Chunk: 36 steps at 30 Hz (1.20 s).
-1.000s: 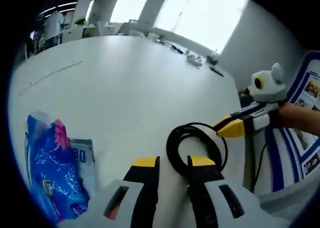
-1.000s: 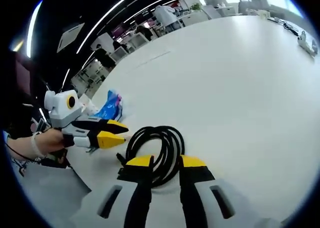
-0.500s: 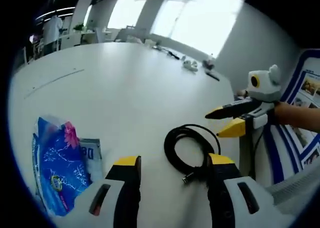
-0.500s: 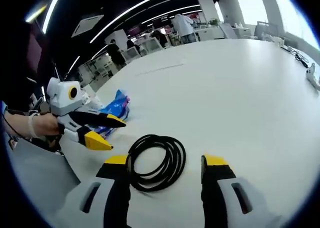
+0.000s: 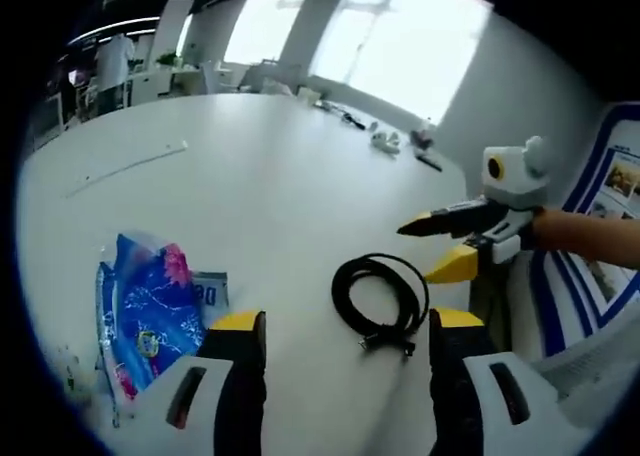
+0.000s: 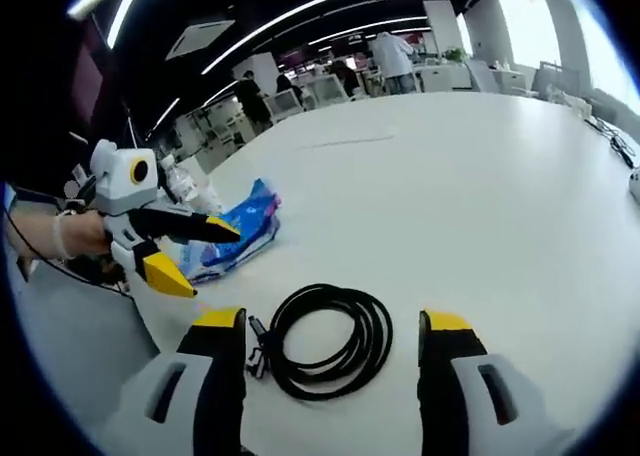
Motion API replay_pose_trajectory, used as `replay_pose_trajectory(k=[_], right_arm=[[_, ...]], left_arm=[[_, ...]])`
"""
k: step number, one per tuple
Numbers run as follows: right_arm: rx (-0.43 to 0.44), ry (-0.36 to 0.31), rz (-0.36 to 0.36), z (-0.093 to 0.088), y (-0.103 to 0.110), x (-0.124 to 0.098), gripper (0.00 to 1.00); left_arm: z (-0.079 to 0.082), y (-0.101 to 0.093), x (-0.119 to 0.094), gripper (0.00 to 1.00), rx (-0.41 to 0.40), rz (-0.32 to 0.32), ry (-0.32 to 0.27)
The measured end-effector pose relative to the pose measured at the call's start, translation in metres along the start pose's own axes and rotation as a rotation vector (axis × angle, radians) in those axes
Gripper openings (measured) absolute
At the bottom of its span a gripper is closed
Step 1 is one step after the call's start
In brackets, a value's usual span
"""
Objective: Arrange the tabletop items into an orderly group along one side of the table until the central work area is clear of visible clutter.
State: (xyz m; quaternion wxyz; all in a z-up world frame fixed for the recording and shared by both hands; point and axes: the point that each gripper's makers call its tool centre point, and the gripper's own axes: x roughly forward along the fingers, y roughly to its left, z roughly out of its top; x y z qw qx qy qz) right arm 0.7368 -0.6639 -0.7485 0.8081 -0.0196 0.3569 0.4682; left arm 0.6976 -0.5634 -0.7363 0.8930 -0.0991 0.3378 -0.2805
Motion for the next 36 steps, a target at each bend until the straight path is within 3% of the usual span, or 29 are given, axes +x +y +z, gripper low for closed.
replay_pose_trajectory(k=[9, 18, 26, 36], right_arm=[[-0.067, -0.025, 0.05, 0.035, 0.016, 0.021, 0.67], [-0.161, 0.007, 0.111, 0.049, 0.039, 0.043, 0.65], [-0.2, 0.008, 0.147, 0.064, 0.049, 0.057, 0.64], [-0.233, 0.024, 0.174, 0.067, 0.057, 0.065, 0.64]], left_arm=[[0.003, 0.021, -0.037, 0.61, -0.034, 0.076, -0.038], [-0.006, 0.035, -0.067, 0.62, -0.092, 0.139, -0.053], [-0.023, 0.049, -0.079, 0.62, -0.159, 0.191, -0.056], [-0.03, 0.058, -0.084, 0.61, -0.207, 0.236, -0.078]])
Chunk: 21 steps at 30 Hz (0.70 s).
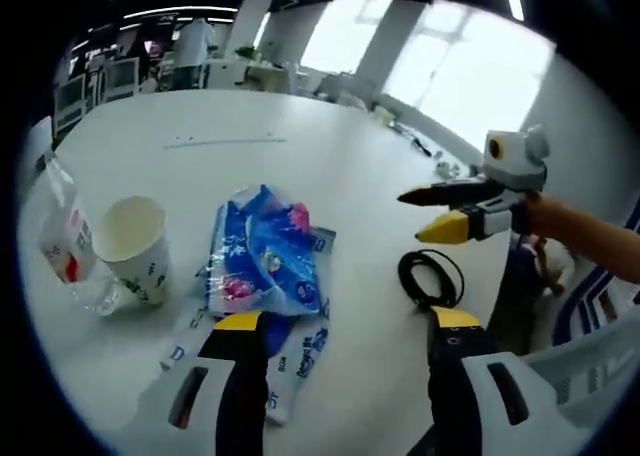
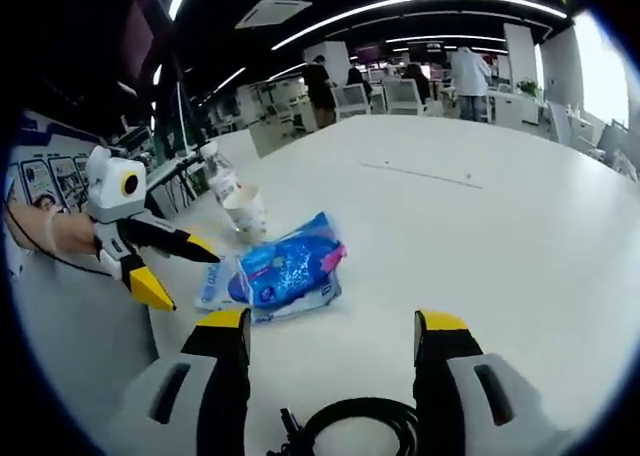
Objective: Arrange the tabletop items into an orderly group along one side of the table until the central work area is clear of visible clutter.
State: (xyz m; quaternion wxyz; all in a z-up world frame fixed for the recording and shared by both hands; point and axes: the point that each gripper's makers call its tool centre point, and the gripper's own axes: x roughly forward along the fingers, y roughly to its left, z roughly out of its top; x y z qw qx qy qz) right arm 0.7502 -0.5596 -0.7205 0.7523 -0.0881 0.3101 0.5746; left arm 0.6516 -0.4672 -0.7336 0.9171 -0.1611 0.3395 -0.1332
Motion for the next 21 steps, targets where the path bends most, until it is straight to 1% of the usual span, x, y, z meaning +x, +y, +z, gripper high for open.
replay_pose_trajectory(k=[5, 7, 9, 12, 14, 15, 17, 19, 21], right_arm=[[-0.01, 0.001, 0.004, 0.003, -0.005, 0.003, 0.63], [-0.014, 0.003, 0.007, 0.004, -0.005, 0.005, 0.63], [-0.019, 0.002, 0.012, 0.006, -0.007, 0.007, 0.63], [-0.03, 0.007, 0.019, 0.008, -0.005, 0.011, 0.63], [-0.044, 0.013, 0.026, 0.009, -0.004, 0.013, 0.63], [-0.066, 0.023, 0.034, 0.009, -0.001, 0.016, 0.63], [-0.081, 0.03, 0.034, 0.01, -0.001, 0.018, 0.62], [-0.114, 0.034, 0.047, 0.013, -0.002, 0.022, 0.62], [-0.129, 0.036, 0.053, 0.016, -0.001, 0.025, 0.61]], left_arm=[[0.001, 0.005, -0.001, 0.6, -0.02, 0.028, -0.01], [0.002, 0.008, 0.0, 0.58, -0.022, 0.044, -0.017], [0.002, 0.014, 0.0, 0.55, -0.044, 0.072, -0.028], [0.0, 0.019, 0.0, 0.55, -0.07, 0.099, -0.035], [-0.002, 0.021, 0.0, 0.54, -0.078, 0.109, -0.035], [-0.003, 0.023, 0.0, 0.52, -0.082, 0.115, -0.035], [-0.005, 0.026, 0.0, 0.5, -0.104, 0.131, -0.04], [-0.006, 0.026, 0.0, 0.48, -0.148, 0.132, -0.054], [-0.006, 0.027, 0.001, 0.48, -0.157, 0.142, -0.063]])
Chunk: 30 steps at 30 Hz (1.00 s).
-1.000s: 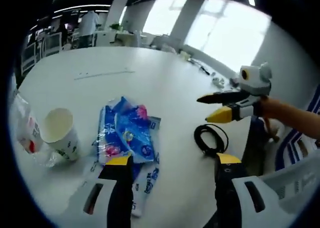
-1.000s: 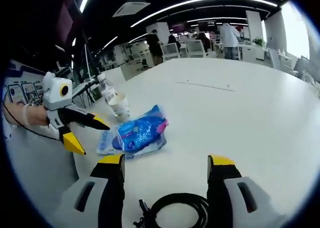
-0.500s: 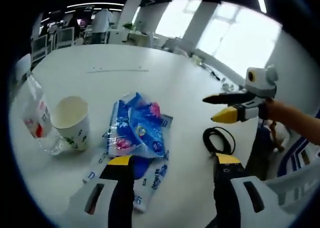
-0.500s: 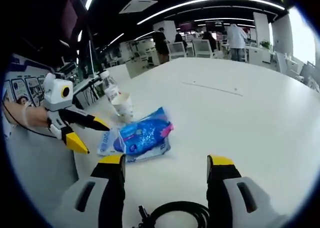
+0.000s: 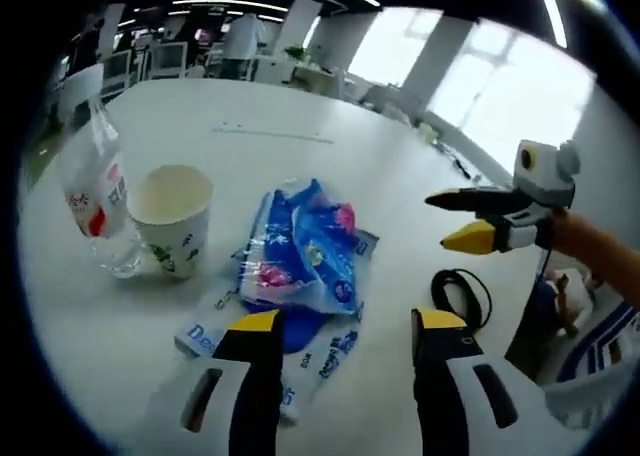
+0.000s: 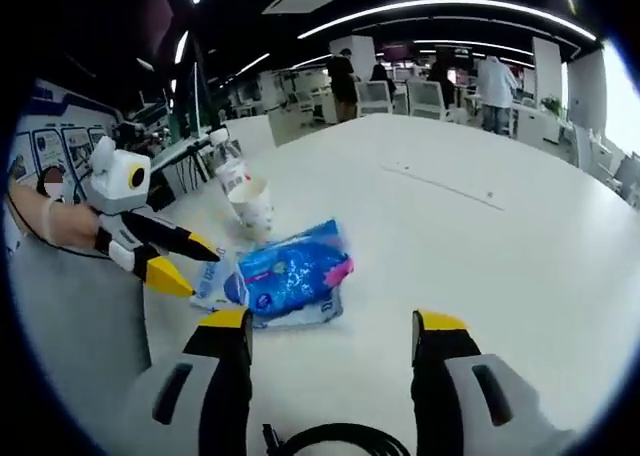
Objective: Arrange the tabletop items into an orderly group along one side of the table until the central work area is clear of visible clutter.
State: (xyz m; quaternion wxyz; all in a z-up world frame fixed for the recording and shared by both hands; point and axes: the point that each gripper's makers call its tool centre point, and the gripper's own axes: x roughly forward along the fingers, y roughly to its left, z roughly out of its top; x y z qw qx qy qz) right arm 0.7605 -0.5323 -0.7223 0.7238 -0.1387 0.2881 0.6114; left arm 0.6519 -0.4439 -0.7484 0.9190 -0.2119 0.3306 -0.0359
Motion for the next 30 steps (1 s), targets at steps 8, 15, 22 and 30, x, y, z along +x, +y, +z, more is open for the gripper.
replay_pose_trajectory(k=[8, 15, 22, 30], right_arm=[[-0.09, 0.008, 0.023, 0.013, 0.007, 0.012, 0.57], [-0.129, 0.01, 0.041, 0.027, 0.005, 0.033, 0.5], [-0.137, 0.001, 0.075, 0.039, 0.013, 0.05, 0.48], [-0.135, 0.018, 0.082, 0.039, 0.005, 0.064, 0.39]], left_arm=[[0.0, 0.003, 0.004, 0.42, -0.058, 0.017, -0.017], [-0.003, 0.004, 0.003, 0.43, -0.064, 0.023, -0.008], [-0.002, 0.01, -0.001, 0.42, -0.081, 0.034, -0.015], [-0.003, 0.013, -0.002, 0.42, -0.082, 0.036, -0.011]])
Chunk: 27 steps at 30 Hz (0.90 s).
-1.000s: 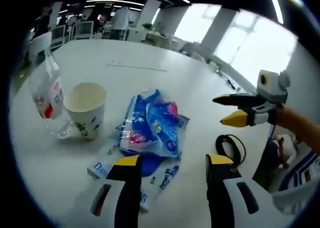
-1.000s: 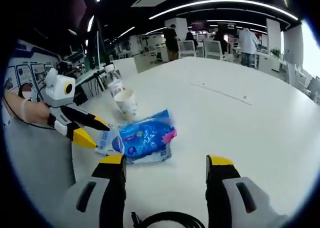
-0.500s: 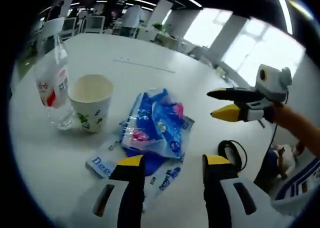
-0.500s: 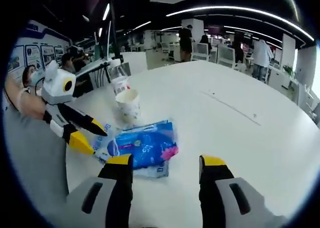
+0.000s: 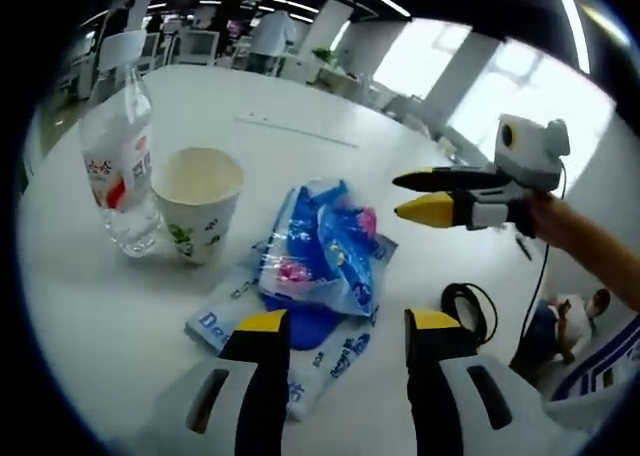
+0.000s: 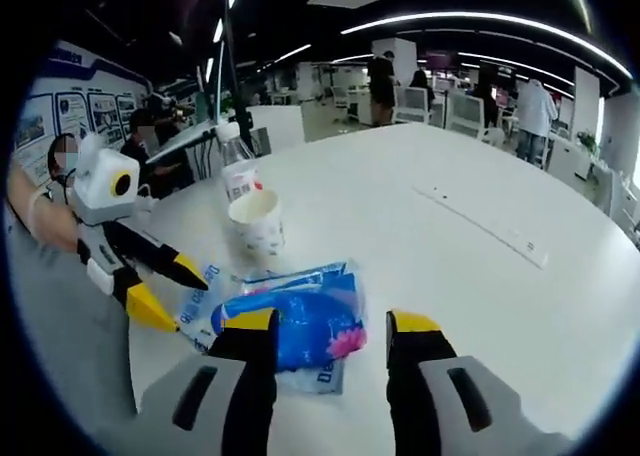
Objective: Arrange the tabletop items into an orderly group along one side of the table until the central work area is clear of visible clutter.
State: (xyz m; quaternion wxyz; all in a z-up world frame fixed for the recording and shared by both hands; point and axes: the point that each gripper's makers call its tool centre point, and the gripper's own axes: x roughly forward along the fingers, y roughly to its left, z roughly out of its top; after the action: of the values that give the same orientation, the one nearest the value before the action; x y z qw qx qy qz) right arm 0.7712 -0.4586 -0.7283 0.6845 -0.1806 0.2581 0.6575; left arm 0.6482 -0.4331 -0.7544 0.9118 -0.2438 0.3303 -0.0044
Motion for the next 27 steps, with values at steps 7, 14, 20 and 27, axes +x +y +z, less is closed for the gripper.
replay_pose_trajectory(k=[7, 14, 20, 27], right_arm=[[0.013, 0.015, -0.01, -0.005, -0.012, 0.009, 0.3], [0.044, 0.017, -0.029, -0.008, -0.025, 0.016, 0.21], [0.054, 0.026, -0.033, -0.012, -0.027, 0.023, 0.17], [0.061, 0.028, -0.042, -0.01, -0.025, 0.026, 0.14]], left_arm=[[-0.003, 0.0, -0.001, 0.42, -0.001, -0.002, 0.008], [-0.003, 0.003, -0.002, 0.42, -0.011, 0.004, 0.007], [-0.001, 0.007, -0.003, 0.42, -0.026, 0.008, 0.001], [0.001, 0.009, -0.004, 0.42, -0.034, 0.012, -0.005]])
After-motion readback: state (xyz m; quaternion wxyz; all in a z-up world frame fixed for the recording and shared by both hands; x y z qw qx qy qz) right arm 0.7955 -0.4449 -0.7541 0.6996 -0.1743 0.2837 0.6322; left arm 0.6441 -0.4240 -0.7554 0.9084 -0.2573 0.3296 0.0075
